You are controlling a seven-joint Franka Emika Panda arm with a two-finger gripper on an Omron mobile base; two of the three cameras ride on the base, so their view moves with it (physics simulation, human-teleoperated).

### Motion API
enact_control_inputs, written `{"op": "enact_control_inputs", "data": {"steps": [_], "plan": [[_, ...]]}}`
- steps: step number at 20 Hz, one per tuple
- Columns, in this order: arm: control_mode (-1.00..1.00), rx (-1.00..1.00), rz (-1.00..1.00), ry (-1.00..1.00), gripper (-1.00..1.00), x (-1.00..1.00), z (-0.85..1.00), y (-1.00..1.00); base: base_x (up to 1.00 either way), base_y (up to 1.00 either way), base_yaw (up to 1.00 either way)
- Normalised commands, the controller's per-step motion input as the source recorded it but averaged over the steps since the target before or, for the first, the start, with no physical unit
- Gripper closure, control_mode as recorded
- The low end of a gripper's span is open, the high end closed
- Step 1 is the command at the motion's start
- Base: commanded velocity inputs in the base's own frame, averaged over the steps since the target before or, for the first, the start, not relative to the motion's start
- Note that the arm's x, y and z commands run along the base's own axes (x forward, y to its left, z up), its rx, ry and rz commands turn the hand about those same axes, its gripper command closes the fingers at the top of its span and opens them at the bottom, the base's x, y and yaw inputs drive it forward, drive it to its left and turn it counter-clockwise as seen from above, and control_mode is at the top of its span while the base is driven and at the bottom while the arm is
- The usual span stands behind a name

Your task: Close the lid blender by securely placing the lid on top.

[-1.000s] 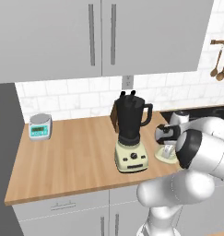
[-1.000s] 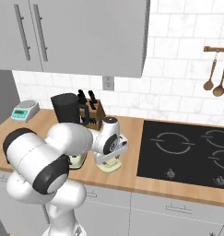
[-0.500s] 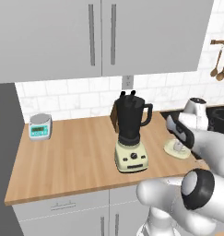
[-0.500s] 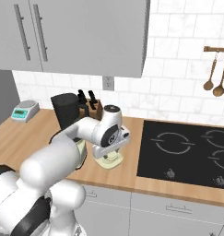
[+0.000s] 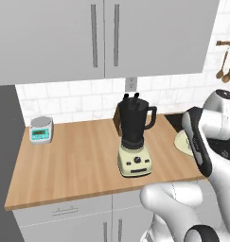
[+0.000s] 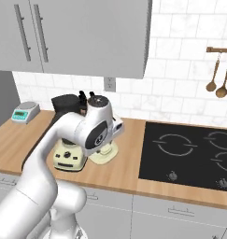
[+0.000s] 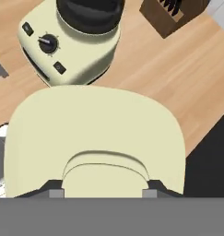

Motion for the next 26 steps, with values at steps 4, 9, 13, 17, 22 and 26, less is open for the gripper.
{"op": "enact_control_inputs", "data": {"steps": [4, 9, 13, 17, 22, 26], "plan": [[-1.0, 0.0, 0.08, -0.14, 1.0, -0.22, 1.0, 0.22, 0.0, 0.0, 0.0], [-1.0, 0.0, 0.05, -0.07, 1.0, -0.08, 1.0, 0.35, 0.0, 0.0, 0.0], [-1.0, -0.01, 0.06, -0.03, 1.0, 0.0, 0.87, 0.29, 0.0, 0.0, 0.0], [-1.0, -0.02, 0.08, -0.09, 1.0, 0.0, 0.58, 0.34, 0.0, 0.0, 0.0], [-1.0, -0.01, 0.1, -0.1, 1.0, 0.0, 0.43, 0.44, 0.0, 0.0, 0.0], [-1.0, -0.03, 0.09, -0.11, 1.0, -0.06, 0.32, 0.5, 0.0, 0.0, 0.0]]}}
